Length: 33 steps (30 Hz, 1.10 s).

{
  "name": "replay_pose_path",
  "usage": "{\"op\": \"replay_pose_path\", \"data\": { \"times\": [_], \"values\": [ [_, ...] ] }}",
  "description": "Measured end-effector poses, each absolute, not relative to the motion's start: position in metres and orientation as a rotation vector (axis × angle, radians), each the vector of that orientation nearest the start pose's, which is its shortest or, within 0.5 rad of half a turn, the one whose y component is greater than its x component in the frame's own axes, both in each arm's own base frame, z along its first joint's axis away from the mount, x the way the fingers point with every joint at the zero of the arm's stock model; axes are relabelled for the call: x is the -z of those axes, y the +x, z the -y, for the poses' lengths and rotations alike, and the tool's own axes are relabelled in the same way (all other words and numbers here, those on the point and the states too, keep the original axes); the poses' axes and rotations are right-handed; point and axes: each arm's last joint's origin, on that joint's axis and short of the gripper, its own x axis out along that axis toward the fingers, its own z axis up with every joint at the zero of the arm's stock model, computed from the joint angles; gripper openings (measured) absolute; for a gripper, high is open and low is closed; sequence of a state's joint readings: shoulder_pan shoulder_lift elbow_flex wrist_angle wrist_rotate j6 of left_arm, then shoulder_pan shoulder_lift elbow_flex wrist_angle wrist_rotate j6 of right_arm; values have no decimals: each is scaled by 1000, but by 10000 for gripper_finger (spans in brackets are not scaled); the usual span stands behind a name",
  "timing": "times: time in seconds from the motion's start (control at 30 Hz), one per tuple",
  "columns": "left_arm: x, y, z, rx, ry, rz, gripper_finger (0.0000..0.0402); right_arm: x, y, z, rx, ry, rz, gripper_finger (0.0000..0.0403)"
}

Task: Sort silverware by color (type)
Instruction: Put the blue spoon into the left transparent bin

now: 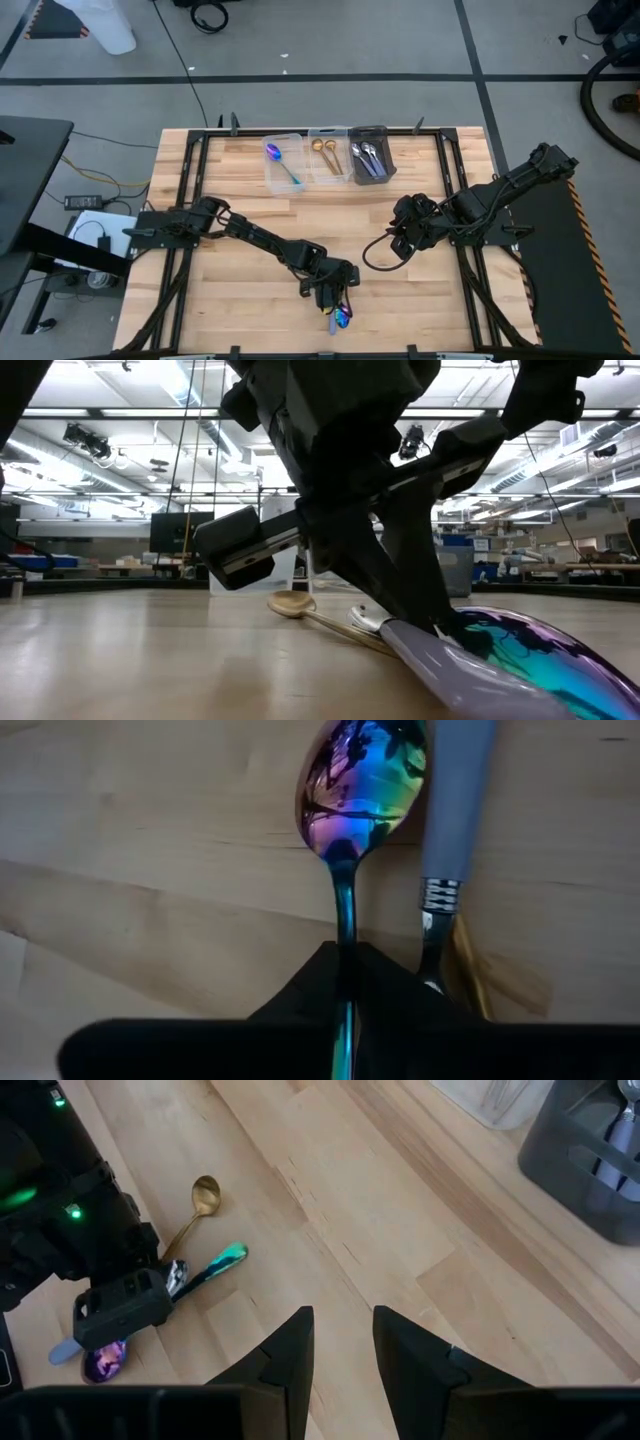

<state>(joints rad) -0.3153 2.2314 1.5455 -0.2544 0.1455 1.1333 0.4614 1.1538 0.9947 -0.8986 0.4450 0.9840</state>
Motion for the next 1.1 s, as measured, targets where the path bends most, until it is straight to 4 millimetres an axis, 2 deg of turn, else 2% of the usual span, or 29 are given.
{"op": "replay_pose_path", "data": {
  "times": [0.13,0.63,0.83,1.1],
  "values": [
    [-125,442,149,920,1109,-603,24,-284,194,-83,436,447,-845,116],
    [-128,444,147,796,1186,-642,24,-284,194,-82,431,429,-846,116],
    [-150,443,145,757,1182,-603,10,-284,194,-82,431,427,-846,116],
    [-175,441,138,680,1094,-591,6,-284,194,-83,427,425,-847,116]
  ]
}}
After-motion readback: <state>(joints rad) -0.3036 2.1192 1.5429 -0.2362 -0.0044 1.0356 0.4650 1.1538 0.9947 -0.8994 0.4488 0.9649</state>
